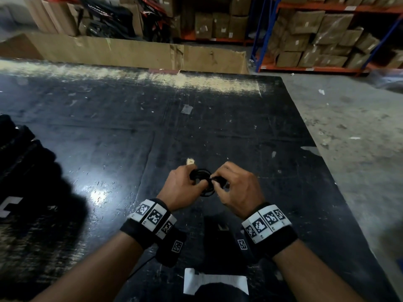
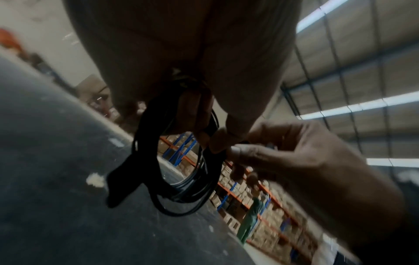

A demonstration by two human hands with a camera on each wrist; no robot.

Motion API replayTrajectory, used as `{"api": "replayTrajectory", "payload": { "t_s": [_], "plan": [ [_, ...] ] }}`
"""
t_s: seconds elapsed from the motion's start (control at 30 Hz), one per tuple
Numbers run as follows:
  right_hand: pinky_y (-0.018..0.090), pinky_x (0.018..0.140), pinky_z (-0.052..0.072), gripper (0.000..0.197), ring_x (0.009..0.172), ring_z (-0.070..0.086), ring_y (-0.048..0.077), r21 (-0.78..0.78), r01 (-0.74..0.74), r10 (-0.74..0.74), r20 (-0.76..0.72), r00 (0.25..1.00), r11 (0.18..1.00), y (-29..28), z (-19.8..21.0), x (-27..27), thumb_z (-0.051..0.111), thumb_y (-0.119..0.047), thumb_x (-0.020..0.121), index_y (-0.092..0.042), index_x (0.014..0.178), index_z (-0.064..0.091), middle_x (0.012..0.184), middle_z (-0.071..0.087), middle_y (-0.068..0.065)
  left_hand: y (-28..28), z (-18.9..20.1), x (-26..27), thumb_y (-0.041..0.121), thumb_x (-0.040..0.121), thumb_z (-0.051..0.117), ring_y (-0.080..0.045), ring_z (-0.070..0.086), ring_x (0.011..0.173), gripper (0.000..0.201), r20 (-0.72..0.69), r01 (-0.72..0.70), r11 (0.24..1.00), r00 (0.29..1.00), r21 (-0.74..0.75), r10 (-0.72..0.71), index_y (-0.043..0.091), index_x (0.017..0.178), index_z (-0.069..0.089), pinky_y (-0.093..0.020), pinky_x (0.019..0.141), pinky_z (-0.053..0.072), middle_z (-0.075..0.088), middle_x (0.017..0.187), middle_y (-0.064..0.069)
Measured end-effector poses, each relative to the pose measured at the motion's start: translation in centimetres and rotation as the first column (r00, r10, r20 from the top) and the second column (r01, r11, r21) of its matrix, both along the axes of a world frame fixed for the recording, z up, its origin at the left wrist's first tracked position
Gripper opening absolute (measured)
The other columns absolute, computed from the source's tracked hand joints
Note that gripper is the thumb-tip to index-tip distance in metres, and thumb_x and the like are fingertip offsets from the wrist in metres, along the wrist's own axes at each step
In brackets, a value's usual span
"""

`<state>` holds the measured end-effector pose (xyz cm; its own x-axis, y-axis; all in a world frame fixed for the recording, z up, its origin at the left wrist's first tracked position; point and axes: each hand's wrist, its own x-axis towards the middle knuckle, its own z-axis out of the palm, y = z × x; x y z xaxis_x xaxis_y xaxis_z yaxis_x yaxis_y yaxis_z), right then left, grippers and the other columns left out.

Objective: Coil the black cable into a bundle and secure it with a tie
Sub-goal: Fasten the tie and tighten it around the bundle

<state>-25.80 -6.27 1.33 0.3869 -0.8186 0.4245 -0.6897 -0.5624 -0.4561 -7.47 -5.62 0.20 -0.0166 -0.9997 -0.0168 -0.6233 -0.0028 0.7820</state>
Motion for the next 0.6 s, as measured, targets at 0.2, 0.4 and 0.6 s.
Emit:
{"api": "replayTrajectory", "payload": {
  "t_s": [0.2,0.4,0.6],
  "plan": [
    [0.033,0.061,0.063,0.01,0.059,0.076,0.016,0.508,0.146,-0.411,0.46,0.787,0.849,0.2,-0.2,-0.1,0.078,-0.005,0.08,-0.007,0.079,0.069,0.07,0.076,0.005,-0.3,-0.1,0.0,0.026,0.105,0.043,-0.01,0.037,0.059,0.029,-0.607,-0.089,0.982,0.776,0.164,0.172,0.021,0.077,0.045,-0.02,0.052,0.035,0.04,0.065,0.007],
    [0.022,0.044,0.051,0.01,0.047,0.069,0.02,0.828,-0.055,-0.707,0.51,0.49,0.559,0.5,0.2,2.5,0.075,0.002,0.08,0.006,0.079,0.066,0.065,0.072,0.019,-0.2,0.0,-1.4,0.019,0.108,0.041,-0.006,0.044,0.058,0.017,-0.489,-0.157,0.985,0.866,-0.068,0.104,0.016,0.092,0.042,-0.026,0.055,0.042,0.048,0.073,0.004],
    [0.016,0.037,0.032,0.001,0.045,0.065,0.01,0.87,-0.301,-0.829,0.475,0.296,0.391,0.1,1.1,3.4,0.071,-0.004,0.085,-0.004,0.084,0.071,0.061,0.075,0.007,0.4,0.9,-2.7,0.018,0.105,0.044,-0.003,0.05,0.06,0.004,-0.328,-0.071,0.962,0.944,-0.264,-0.02,0.015,0.102,0.043,-0.021,0.059,0.044,0.055,0.074,0.005]
  ]
}}
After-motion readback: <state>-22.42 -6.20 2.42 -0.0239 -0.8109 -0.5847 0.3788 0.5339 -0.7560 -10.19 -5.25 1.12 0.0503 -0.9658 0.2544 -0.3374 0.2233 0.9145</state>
